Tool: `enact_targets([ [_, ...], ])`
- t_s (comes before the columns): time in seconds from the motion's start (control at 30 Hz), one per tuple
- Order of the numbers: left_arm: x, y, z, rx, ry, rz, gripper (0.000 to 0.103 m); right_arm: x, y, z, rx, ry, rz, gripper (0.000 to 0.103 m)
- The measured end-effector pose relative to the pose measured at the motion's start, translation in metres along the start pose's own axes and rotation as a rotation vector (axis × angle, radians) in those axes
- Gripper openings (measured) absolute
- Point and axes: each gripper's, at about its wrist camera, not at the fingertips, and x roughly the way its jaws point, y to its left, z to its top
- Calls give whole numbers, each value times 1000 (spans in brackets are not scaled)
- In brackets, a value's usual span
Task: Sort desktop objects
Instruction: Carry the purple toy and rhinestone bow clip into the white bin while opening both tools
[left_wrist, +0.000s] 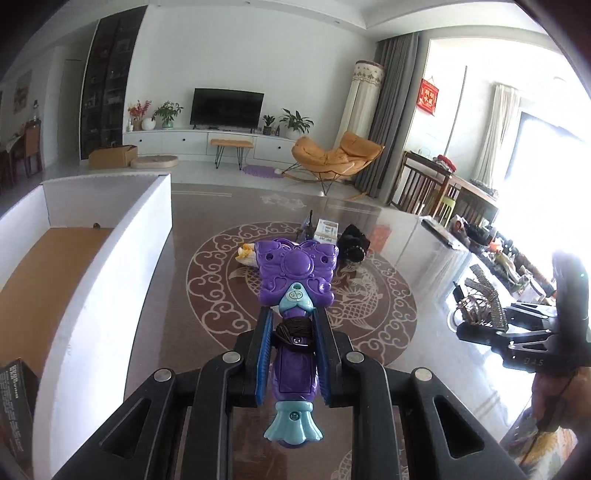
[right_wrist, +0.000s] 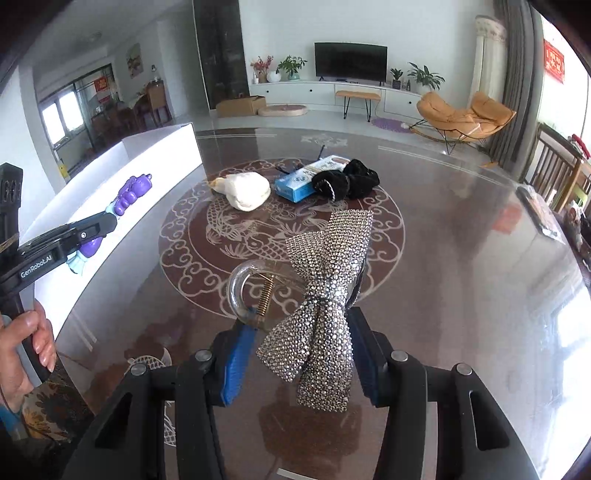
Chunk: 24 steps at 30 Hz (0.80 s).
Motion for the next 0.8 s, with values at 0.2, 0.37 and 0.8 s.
enact_targets([
  [0.2,-80,55,28,-91,-117,44,21,-3,89,66,-95,-88,151,51],
  [0.37,-110,136,26,-143,-79,238,21,12,199,113,-187,-114,347,51],
  [0.8,-94,246,-25,-411,163,484,72,128,367,134,-286,163,489,68],
])
